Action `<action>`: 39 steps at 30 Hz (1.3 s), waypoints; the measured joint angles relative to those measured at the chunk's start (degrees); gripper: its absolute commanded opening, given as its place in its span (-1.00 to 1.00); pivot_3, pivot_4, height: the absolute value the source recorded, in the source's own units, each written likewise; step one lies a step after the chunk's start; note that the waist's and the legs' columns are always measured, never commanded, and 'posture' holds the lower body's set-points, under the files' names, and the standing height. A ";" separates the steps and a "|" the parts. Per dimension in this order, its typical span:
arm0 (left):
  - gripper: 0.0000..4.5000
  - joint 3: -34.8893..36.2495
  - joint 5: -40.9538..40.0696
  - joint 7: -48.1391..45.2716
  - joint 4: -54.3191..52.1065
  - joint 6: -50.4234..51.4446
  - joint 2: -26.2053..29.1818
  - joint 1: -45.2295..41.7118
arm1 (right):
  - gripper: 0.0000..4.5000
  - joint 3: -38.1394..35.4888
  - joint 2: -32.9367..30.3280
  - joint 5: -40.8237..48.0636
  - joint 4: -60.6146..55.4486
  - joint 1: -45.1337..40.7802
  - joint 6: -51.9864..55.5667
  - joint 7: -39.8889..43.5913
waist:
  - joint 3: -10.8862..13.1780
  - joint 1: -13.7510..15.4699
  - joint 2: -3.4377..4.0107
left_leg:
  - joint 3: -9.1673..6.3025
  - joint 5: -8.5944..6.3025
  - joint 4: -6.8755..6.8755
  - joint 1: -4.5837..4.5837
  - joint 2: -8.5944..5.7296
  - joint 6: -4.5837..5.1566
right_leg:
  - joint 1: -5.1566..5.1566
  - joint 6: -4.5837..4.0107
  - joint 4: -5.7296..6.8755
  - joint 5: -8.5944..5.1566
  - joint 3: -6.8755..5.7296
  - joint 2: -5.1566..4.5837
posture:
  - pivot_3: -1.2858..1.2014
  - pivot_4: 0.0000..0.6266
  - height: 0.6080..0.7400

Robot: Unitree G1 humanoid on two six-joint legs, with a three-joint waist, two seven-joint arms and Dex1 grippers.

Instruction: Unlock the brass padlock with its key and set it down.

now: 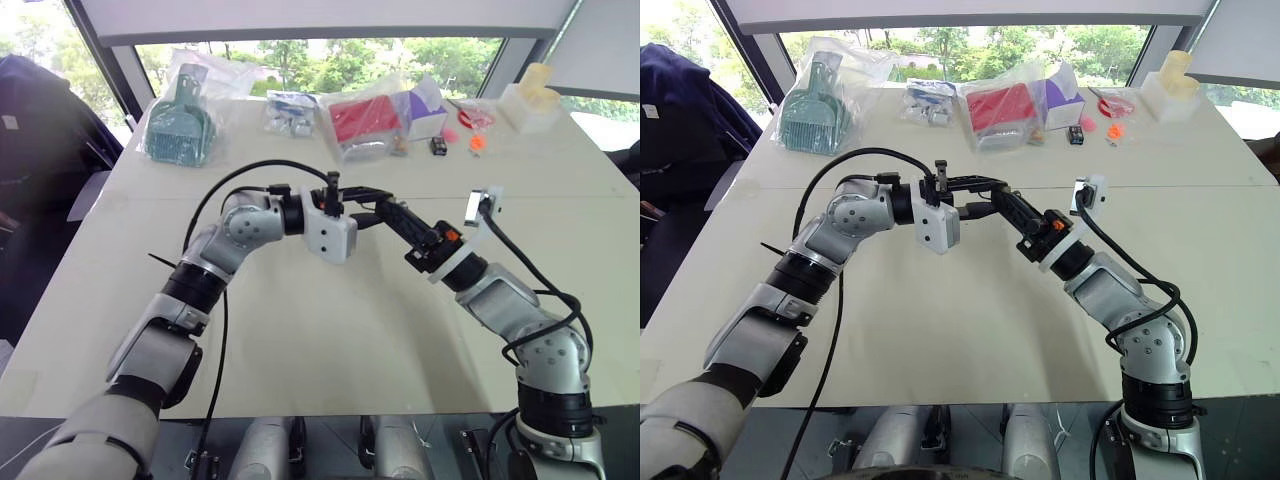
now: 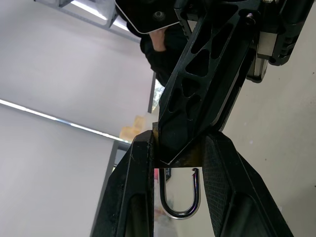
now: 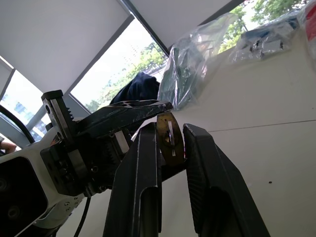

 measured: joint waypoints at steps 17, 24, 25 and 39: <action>0.63 5.70 -22.02 -18.06 -4.76 35.80 0.92 -0.23 | -0.94 -0.34 -0.26 -2.58 0.01 1.19 0.99 -0.61 | 0.00 -0.08 0.00 | -0.02 0.05 0.00 0.00 0.00 -0.08 | 0.01 0.03 0.03 -0.02 0.00 0.05 | 0.03 -0.52 0.93; 0.63 7.01 -22.72 -18.34 -2.86 39.26 -0.53 -0.42 | -0.94 -0.62 -0.24 -2.79 0.00 1.04 0.99 -0.57 | 0.00 -0.01 0.00 | -0.04 0.09 0.00 0.01 -0.02 -0.14 | 0.04 0.02 0.01 -0.02 0.00 0.05 | 0.03 -0.52 0.93; 0.63 7.00 -22.43 -18.31 -1.67 38.85 -0.98 -0.58 | -0.94 -0.63 -0.20 -2.78 0.00 1.04 0.99 -0.57 | 0.00 -0.04 0.00 | -0.03 0.09 0.00 0.01 -0.02 -0.14 | 0.04 0.02 0.01 -0.02 0.00 0.05 | 0.03 -0.52 0.93; 0.63 7.26 -18.42 -14.88 8.45 32.18 -4.93 -4.99 | -0.94 0.20 0.19 -1.14 -3.13 2.12 2.02 0.09 | 0.00 -0.01 0.00 | -0.05 0.02 0.00 0.00 -0.02 -0.02 | 0.04 0.02 0.00 -0.01 0.00 0.04 | 0.03 -0.52 0.93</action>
